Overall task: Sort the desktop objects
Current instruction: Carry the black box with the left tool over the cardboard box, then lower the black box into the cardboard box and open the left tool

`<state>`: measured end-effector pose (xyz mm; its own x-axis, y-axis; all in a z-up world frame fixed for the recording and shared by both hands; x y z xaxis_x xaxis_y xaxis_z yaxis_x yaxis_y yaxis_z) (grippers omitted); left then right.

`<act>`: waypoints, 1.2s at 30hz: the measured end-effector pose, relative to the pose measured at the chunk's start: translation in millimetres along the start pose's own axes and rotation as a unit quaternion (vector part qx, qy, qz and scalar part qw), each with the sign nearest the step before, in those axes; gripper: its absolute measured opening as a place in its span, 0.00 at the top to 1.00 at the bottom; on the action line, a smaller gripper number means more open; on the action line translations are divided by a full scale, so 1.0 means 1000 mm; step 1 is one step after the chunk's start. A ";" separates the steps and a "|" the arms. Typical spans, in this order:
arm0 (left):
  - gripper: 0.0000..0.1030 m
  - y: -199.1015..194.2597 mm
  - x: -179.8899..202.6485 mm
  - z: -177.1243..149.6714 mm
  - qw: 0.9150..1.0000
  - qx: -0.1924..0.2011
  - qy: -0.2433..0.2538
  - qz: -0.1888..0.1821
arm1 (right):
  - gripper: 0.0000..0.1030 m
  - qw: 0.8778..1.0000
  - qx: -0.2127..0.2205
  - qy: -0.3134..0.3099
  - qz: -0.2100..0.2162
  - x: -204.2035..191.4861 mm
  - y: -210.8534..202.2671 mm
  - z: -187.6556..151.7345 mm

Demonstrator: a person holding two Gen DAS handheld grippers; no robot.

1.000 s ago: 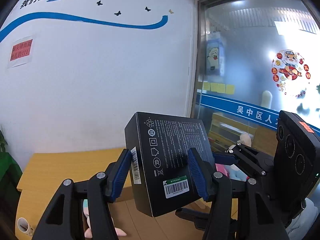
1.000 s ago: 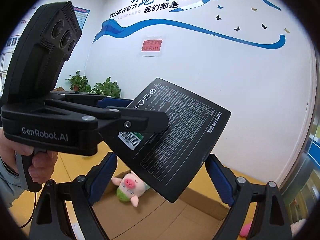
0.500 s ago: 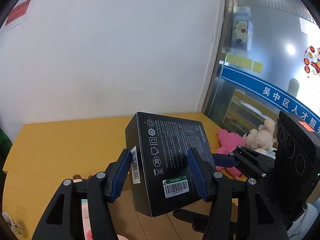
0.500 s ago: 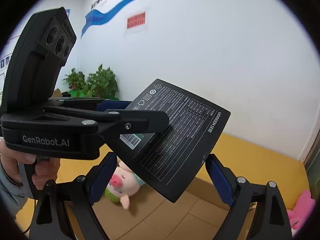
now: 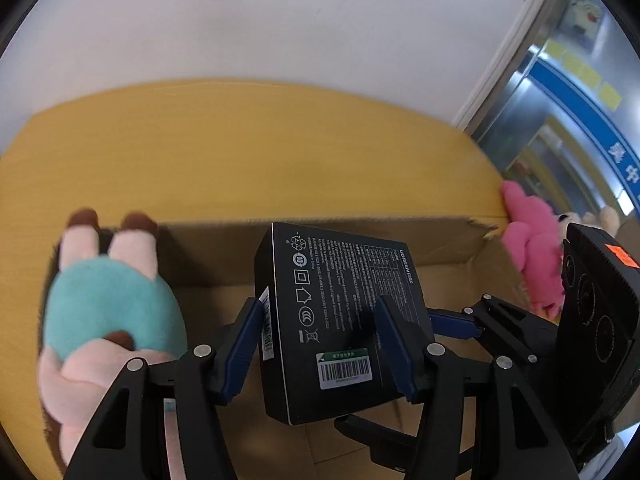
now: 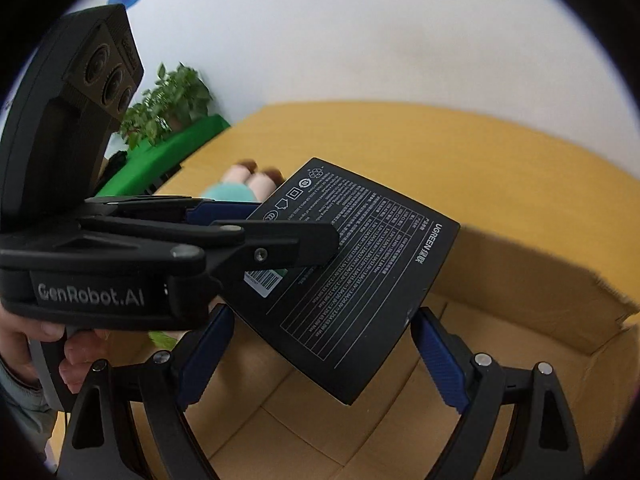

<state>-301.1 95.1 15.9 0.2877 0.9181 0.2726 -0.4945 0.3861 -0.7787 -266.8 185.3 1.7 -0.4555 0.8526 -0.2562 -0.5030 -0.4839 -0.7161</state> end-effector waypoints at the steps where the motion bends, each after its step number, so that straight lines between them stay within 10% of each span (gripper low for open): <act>1: 0.46 0.006 -0.004 -0.002 1.000 -0.009 -0.004 0.005 | 0.12 1.000 -0.009 0.005 -0.001 0.004 0.008 -0.002; 12: 0.50 0.016 -0.014 -0.007 0.998 -0.040 -0.030 0.023 | 0.13 0.998 -0.042 0.021 -0.044 0.020 0.019 -0.022; 16: 0.49 -0.049 -0.016 -0.009 0.996 0.025 0.003 0.082 | 0.12 0.995 -0.045 0.000 -0.084 0.014 -0.008 -0.032; 24: 0.00 -0.224 0.000 -0.049 0.961 0.215 0.077 0.155 | 0.12 0.992 0.057 -0.013 -0.111 -0.051 -0.107 -0.036; 30: 0.00 -0.283 0.019 -0.112 0.945 0.262 0.093 0.173 | 0.13 0.984 0.125 -0.009 -0.123 -0.099 -0.172 -0.058; 32: 0.01 -0.294 0.025 -0.130 0.947 0.263 0.097 0.156 | 0.33 0.985 0.133 -0.011 -0.110 -0.113 -0.186 -0.073; 34: 0.24 -0.296 0.036 -0.146 0.950 0.261 0.106 0.134 | 0.72 0.983 0.133 -0.019 -0.121 -0.126 -0.197 -0.084; 36: 0.86 -0.295 0.041 -0.161 0.961 0.239 0.101 0.091 | 0.82 0.984 0.129 -0.020 -0.124 -0.136 -0.198 -0.098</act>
<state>-11.4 4.7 166.5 0.2912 0.9567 0.0031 -0.8579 0.2626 -0.4417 -33.0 184.7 114.9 -0.3207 0.9450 -0.0642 -0.7694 -0.2995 -0.5643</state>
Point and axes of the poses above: each gripper's, at about its wrist camera, not at the fingertips, and y roughly the way its jaws point, x to its right, z to its top, the point moved 5 cm from there along y, roughly the way its jaws point, and after that the axes turned 3 degrees about x, right-handed, at the moved point
